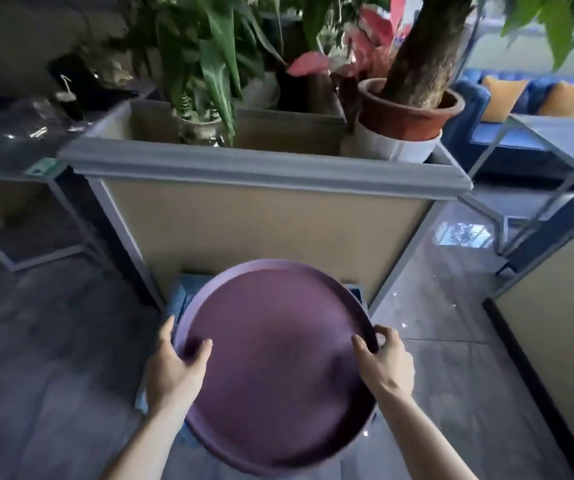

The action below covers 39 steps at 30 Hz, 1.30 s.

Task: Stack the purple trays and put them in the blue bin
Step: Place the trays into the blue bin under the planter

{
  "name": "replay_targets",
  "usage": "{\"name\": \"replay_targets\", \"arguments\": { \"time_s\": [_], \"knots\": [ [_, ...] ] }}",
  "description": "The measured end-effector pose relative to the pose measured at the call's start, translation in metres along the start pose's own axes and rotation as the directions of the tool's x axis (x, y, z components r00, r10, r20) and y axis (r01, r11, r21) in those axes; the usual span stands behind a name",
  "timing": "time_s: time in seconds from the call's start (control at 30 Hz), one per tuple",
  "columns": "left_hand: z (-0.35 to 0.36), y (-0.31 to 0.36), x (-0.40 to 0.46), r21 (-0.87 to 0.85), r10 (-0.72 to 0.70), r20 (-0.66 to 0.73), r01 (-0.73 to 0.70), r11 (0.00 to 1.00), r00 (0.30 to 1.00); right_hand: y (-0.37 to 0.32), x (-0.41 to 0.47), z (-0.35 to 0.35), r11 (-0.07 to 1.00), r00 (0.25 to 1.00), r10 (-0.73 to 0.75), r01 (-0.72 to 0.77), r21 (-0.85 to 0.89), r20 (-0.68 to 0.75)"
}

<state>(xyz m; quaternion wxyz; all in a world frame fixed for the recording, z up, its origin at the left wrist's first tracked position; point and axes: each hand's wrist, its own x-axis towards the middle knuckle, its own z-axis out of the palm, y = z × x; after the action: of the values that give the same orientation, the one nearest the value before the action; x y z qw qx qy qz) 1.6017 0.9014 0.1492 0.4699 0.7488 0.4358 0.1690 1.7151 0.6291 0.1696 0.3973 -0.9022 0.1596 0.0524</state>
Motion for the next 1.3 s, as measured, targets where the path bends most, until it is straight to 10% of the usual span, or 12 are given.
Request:
{"name": "replay_targets", "arguments": {
  "time_s": [1.3],
  "knots": [
    [0.095, -0.120, 0.082, 0.476, -0.128, -0.051, 0.137, 0.869, 0.990, 0.085, 0.081, 0.129, 0.946, 0.996, 0.070, -0.047, -0.322, 0.060]
  ]
}}
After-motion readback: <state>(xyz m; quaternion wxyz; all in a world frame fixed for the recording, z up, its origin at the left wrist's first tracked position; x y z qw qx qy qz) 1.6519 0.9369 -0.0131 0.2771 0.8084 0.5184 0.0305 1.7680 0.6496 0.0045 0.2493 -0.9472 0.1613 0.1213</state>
